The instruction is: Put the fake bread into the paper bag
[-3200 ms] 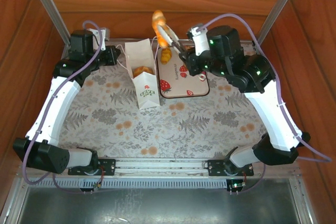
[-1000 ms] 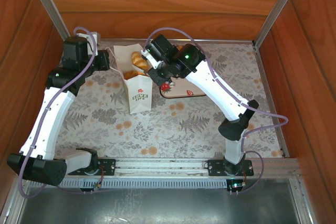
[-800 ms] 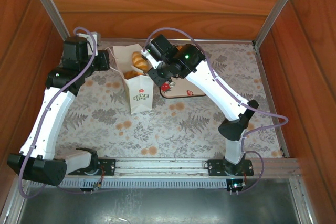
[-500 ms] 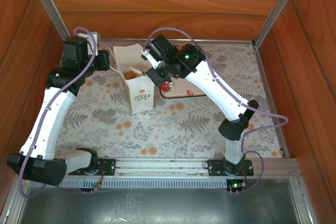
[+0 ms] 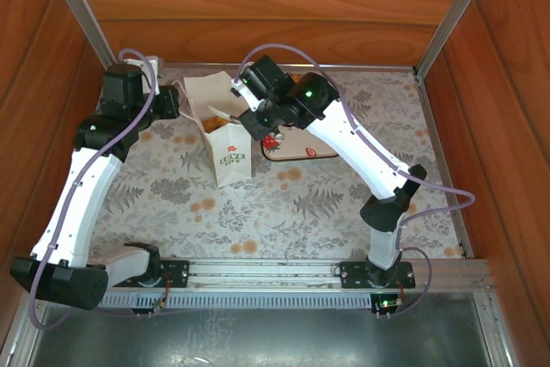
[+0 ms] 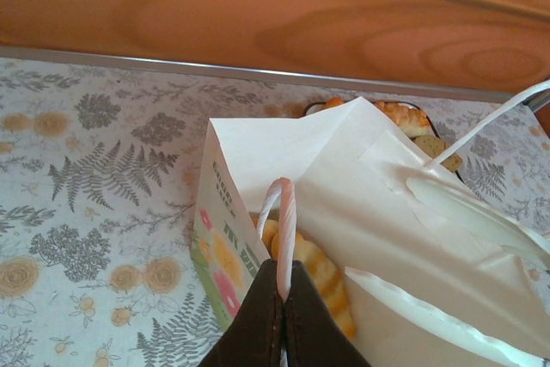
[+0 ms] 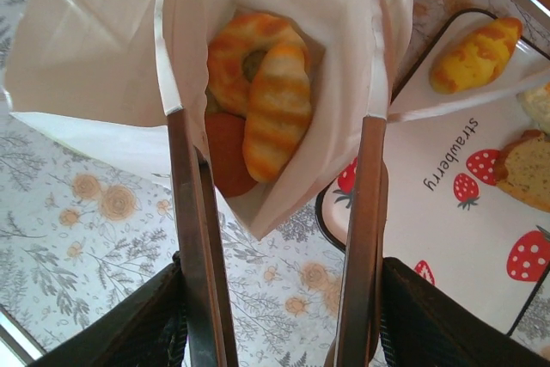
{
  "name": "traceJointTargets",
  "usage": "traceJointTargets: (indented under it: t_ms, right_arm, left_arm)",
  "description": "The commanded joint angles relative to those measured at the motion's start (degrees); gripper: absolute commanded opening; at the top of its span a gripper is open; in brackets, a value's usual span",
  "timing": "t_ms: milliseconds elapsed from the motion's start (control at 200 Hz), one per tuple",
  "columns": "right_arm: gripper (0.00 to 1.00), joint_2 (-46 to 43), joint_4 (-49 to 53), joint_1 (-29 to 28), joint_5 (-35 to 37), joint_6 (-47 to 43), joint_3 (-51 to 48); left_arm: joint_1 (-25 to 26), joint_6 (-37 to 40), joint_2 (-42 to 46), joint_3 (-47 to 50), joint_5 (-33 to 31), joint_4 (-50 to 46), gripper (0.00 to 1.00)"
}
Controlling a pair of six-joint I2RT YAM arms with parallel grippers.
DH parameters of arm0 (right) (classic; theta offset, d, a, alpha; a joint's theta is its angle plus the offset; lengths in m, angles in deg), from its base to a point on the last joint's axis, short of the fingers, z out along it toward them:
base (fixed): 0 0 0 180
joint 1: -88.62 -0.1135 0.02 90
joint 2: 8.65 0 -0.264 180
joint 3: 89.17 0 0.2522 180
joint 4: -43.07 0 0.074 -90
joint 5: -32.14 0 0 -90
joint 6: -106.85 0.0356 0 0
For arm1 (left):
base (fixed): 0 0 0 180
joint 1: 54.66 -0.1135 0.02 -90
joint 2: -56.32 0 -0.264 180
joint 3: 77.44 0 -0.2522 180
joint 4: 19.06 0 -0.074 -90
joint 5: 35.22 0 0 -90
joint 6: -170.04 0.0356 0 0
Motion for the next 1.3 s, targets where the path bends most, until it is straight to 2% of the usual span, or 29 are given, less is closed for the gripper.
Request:
traceJointTargets:
  t_ms: [0, 40, 130, 360, 425, 655, 720, 925, 1110, 1294]
  right_arm:
    - [0.58, -5.04, -3.51, -0.39, -3.10, 1.05, -0.26]
    - [0.58, -5.89, -3.91, -0.36, -3.93, 1.31, -0.22]
    - [0.57, -8.52, -5.38, -0.38, -5.85, 2.08, -0.78]
    - [0.57, -19.26, -15.06, -0.28, -16.56, 5.15, -8.03]
    - [0.57, -21.74, -16.43, -0.28, -17.13, 5.86, -9.51]
    - [0.57, -31.03, -20.14, 0.86, -16.49, 8.90, -16.35]
    - [0.57, -33.47, -20.62, 1.87, -15.53, 9.38, -18.62]
    - [0.58, -36.99, -17.59, 7.79, -11.06, 10.66, -23.97]
    - [0.58, -36.65, -17.76, 15.53, -9.81, 12.33, -31.29]
    - [0.58, -32.71, -23.93, 19.59, -11.87, 13.66, -39.13]
  left_arm:
    - [-0.36, -2.97, 1.84, 1.40, -1.85, 2.51, 0.02]
    - [-0.48, -3.62, 2.35, 1.96, -1.94, 3.21, 0.04]
    - [-0.43, -4.94, 3.20, 2.92, -1.73, 4.37, 0.18]
    - [-0.45, -7.07, 4.51, 4.41, -1.26, 5.31, 0.42]
    - [-0.39, -7.63, 4.98, 4.87, -1.04, 5.47, 0.49]
    - [-0.41, -8.70, 7.78, 7.18, -1.44, 5.72, 0.83]
    - [-0.46, -9.01, 8.77, 8.16, -1.86, 5.76, 0.90]
    - [-0.34, -9.73, 12.59, 11.57, -2.33, 5.76, 1.00]
    - [-0.37, -9.73, 16.55, 13.79, -2.50, 5.76, 1.00]
    - [-0.46, -10.19, 19.50, 16.16, -2.22, 5.74, 1.00]
